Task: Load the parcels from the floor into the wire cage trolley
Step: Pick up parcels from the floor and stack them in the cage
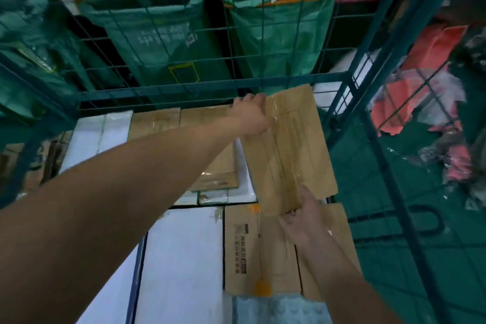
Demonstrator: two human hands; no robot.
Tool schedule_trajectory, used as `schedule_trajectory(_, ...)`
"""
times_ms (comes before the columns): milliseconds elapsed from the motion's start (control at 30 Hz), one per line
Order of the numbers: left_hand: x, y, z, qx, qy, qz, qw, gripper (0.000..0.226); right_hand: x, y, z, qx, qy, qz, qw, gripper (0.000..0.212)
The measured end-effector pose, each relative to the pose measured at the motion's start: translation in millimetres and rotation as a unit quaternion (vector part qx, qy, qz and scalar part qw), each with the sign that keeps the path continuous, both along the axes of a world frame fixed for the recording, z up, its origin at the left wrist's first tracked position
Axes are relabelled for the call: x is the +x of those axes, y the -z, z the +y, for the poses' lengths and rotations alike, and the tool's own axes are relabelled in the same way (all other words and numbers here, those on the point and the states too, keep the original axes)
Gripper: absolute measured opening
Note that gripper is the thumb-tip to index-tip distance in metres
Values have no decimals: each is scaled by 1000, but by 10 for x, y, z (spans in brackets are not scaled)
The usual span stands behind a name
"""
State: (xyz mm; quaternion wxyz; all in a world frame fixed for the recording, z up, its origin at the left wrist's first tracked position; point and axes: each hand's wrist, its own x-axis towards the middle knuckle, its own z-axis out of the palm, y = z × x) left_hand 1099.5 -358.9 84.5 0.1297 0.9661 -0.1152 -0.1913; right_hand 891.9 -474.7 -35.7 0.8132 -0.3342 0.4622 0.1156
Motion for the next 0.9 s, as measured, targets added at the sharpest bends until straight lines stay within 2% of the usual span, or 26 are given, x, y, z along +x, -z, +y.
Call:
schedule_trajectory(133, 91, 665, 223, 73, 38, -37, 996, 77, 261, 391, 102, -37, -152, 11, 988, 40)
schedule_trajectory(233, -163, 1253, 403, 118, 102, 10, 988, 76, 466, 653, 77, -86, -238, 28, 967, 49)
schedule_trajectory(367, -490, 1981, 582, 158, 146, 63, 975, 87, 815, 1064, -91, -188, -235, 49, 952, 49)
schedule_trajectory(467, -532, 2186, 581, 145, 122, 29, 981, 86, 940, 1153, -209, -216, -163, 40, 962, 73)
schedule_trajectory(533, -524, 2280, 571, 149, 114, -5, 982, 83, 1035, 1226, -294, -250, -156, 41, 955, 76)
schedule_trajectory(767, -420, 2480, 680, 133, 89, -47, 986, 86, 1492, 1375, -400, -290, -250, 16, 924, 49)
schedule_trajectory(900, -392, 2611, 672, 120, 102, -63, 986, 83, 1563, 1564, -494, -312, -256, 8, 915, 56)
